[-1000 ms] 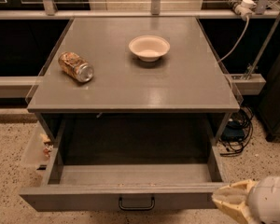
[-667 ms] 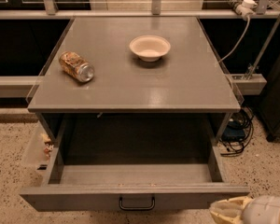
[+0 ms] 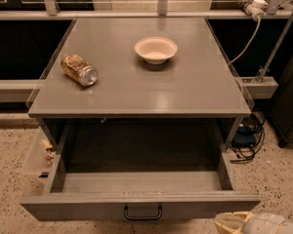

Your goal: Close top drawer

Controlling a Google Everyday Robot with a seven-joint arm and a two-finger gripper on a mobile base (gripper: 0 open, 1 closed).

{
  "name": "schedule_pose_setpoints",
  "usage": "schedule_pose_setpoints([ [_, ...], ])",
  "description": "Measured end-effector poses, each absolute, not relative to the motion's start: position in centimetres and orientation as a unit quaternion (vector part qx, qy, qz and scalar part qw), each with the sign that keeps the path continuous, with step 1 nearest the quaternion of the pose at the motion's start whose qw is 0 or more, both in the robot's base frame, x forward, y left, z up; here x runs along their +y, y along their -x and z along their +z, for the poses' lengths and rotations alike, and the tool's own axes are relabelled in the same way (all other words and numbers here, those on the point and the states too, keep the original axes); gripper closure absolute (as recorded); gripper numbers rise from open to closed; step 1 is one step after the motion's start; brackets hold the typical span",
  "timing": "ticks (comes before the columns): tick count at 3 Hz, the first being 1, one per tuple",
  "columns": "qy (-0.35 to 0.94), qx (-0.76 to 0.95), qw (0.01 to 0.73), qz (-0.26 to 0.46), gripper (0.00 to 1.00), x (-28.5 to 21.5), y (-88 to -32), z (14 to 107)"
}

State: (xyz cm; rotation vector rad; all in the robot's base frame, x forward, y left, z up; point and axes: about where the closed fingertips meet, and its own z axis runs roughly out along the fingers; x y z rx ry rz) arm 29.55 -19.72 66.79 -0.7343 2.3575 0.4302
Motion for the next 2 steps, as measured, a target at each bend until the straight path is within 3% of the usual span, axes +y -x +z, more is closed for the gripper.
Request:
schedule_pose_setpoints([
  [1,0.275,0.885,0.345,0.148,1.0,-19.47,-33.49,66.18],
  [2,0.275,0.885,0.345,0.148,1.0,-19.48,-33.45,66.18],
])
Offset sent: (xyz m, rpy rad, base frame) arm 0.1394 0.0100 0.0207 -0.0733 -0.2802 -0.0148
